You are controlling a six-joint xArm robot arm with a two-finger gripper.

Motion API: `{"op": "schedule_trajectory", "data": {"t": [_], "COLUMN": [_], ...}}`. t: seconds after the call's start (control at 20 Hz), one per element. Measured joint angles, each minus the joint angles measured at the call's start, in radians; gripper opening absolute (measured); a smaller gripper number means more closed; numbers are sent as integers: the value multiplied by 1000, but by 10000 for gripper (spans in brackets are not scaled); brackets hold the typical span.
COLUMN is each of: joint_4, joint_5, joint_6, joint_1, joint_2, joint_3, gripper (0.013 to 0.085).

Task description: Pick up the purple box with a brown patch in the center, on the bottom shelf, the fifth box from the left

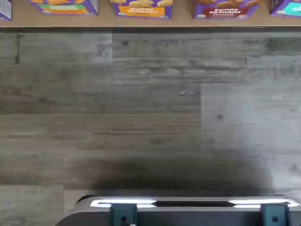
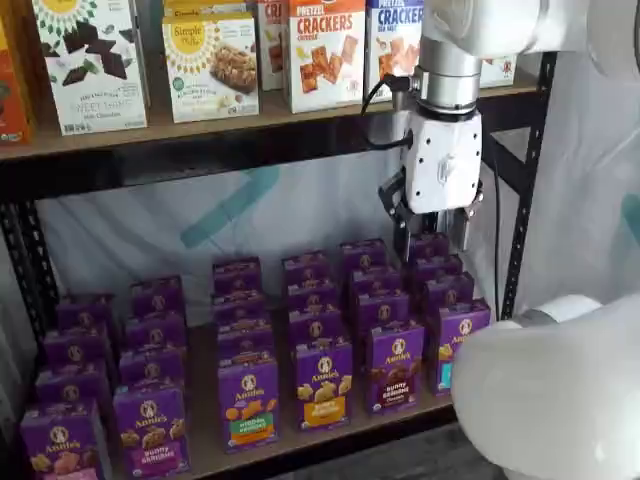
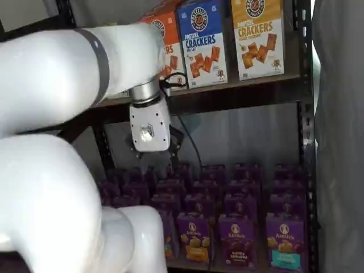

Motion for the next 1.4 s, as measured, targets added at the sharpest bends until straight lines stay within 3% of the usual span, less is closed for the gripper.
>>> {"op": "schedule_trajectory", "data": {"t": [0.1, 0.35, 0.8, 1.4], "joint_4": [-28, -25, -61, -79], "joint_5": [-41, -63, -90, -253], "joint_6": [19, 14, 25, 20], "joint_1": [15, 10, 12, -5], "joint_2": [-29, -36, -1, 109], "joint_3": [24, 32, 40, 107], "gripper": [850, 850, 850, 850]}}
